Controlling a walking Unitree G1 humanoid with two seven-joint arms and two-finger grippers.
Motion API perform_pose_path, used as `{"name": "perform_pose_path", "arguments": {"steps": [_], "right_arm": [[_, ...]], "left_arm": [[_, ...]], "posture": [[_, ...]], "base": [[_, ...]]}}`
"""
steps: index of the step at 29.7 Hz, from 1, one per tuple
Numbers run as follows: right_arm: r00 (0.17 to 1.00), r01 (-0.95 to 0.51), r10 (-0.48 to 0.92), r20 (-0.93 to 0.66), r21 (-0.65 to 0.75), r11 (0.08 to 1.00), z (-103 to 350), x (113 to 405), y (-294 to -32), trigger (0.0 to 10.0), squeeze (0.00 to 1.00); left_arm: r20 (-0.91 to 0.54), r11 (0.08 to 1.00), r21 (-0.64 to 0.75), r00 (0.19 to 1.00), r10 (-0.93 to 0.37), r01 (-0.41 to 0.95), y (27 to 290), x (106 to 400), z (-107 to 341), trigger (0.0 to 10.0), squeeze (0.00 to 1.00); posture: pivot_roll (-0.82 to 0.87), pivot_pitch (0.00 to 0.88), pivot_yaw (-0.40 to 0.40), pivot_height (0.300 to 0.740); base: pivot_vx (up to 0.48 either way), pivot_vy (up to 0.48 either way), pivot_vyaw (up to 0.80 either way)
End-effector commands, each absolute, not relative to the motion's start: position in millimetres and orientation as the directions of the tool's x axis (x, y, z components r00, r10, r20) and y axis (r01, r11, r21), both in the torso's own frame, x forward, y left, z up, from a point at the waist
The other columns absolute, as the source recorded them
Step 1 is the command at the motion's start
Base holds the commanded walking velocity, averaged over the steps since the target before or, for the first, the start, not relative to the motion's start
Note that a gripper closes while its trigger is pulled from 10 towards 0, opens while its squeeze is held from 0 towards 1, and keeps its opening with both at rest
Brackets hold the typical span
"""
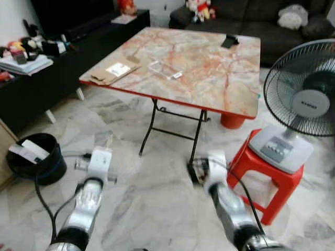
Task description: Picking trash to rubbish bin
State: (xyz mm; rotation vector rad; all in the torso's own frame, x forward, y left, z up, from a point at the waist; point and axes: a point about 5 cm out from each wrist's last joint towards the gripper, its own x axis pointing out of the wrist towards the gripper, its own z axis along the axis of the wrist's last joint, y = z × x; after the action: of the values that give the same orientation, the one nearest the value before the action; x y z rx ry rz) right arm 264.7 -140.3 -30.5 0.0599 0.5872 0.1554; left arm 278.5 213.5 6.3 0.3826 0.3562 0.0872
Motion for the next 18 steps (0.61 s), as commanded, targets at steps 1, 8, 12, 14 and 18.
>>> {"name": "perform_pose_path", "arguments": {"steps": [1,8,12,14,18], "right_arm": [[0.778,-0.104,0.146,-0.612,0.103,0.989,-43,251,-141,10.0,0.00],[0.662,-0.036,0.105,-0.742,0.108,0.993,-74,205,-149,10.0,0.00],[0.641,-0.043,0.104,-0.761,0.100,0.994,-77,200,-149,10.0,0.00],[0.635,-0.040,0.101,-0.766,0.098,0.994,-78,199,-150,10.0,0.00],[0.649,-0.042,0.098,-0.755,0.093,0.995,-76,202,-150,10.0,0.00]], "left_arm": [[-0.392,0.916,0.402,0.904,0.172,0.000,224,266,-7,10.0,0.00],[-0.612,0.919,0.394,0.740,0.280,-0.022,249,206,-52,10.0,0.00],[-0.640,0.926,0.374,0.711,0.291,-0.043,251,197,-58,10.0,0.00],[-0.643,0.931,0.361,0.707,0.294,-0.059,250,196,-59,10.0,0.00],[-0.652,0.933,0.356,0.700,0.290,-0.054,249,195,-60,10.0,0.00]], "posture": [[0.13,0.070,0.016,0.740],[0.13,0.060,0.022,0.740],[0.13,0.062,0.018,0.740],[0.12,0.074,0.014,0.740],[0.12,0.084,0.012,0.740]], "base": [[0.000,0.000,0.00],[0.000,0.000,0.00],[0.000,0.000,0.00],[0.000,0.000,0.00],[0.000,0.000,0.00]]}}
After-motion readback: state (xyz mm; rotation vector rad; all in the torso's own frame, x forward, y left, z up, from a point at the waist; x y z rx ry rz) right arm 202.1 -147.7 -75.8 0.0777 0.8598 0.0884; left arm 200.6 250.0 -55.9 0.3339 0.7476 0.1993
